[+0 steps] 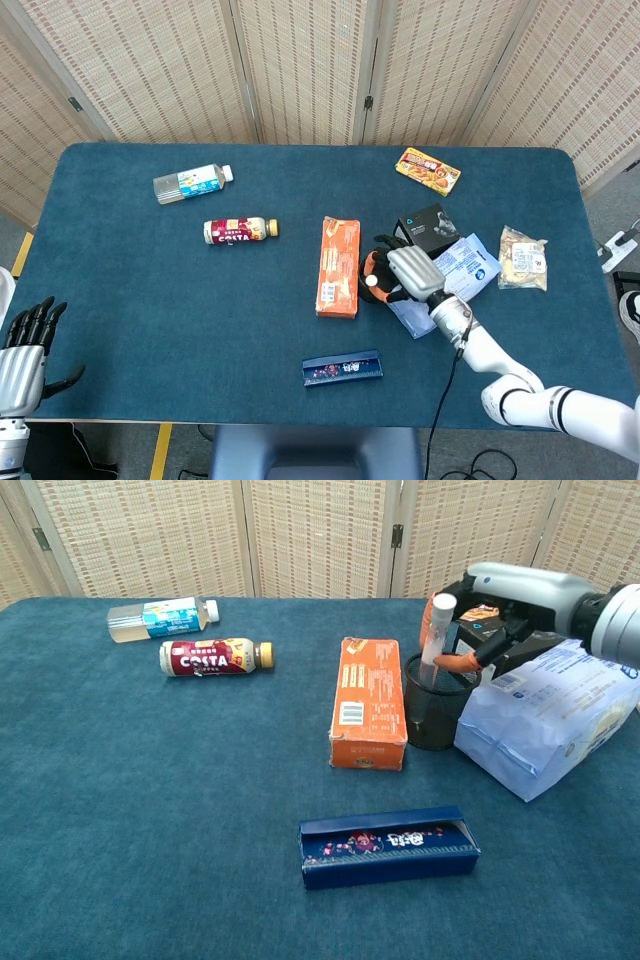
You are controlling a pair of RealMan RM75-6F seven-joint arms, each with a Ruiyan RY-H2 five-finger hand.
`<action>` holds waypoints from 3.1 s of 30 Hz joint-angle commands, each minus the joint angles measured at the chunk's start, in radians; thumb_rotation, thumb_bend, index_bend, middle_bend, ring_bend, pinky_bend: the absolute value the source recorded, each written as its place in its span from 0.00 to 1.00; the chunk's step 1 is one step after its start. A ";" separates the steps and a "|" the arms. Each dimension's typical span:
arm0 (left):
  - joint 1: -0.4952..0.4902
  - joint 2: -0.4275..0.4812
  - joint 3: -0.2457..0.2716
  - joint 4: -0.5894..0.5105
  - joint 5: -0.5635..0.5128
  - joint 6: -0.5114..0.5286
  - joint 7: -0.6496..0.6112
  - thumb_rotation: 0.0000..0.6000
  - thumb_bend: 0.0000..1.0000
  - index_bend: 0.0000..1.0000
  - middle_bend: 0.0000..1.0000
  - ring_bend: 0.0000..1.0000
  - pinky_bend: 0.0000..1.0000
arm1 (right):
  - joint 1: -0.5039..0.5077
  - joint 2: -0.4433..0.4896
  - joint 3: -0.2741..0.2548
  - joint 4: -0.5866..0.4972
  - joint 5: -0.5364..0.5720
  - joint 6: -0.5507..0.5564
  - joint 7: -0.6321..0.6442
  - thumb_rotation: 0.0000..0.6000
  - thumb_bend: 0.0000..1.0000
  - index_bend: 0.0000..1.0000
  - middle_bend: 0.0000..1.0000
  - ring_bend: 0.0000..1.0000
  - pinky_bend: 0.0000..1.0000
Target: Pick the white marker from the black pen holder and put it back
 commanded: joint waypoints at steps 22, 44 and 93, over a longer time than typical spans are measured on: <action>-0.014 0.016 0.005 -0.073 0.043 0.012 0.063 1.00 0.24 0.10 0.06 0.06 0.10 | -0.269 0.224 0.000 -0.161 -0.149 0.220 1.039 1.00 0.35 0.59 0.40 0.14 0.15; -0.013 0.019 0.007 -0.079 0.052 0.019 0.063 1.00 0.24 0.10 0.06 0.06 0.10 | -0.315 0.200 0.020 -0.155 -0.106 0.353 0.408 1.00 0.40 0.59 0.40 0.14 0.15; -0.021 0.009 0.009 -0.070 0.053 0.009 0.058 1.00 0.24 0.10 0.06 0.06 0.10 | -0.287 0.242 0.061 -0.280 -0.056 0.203 0.653 1.00 0.40 0.59 0.39 0.14 0.16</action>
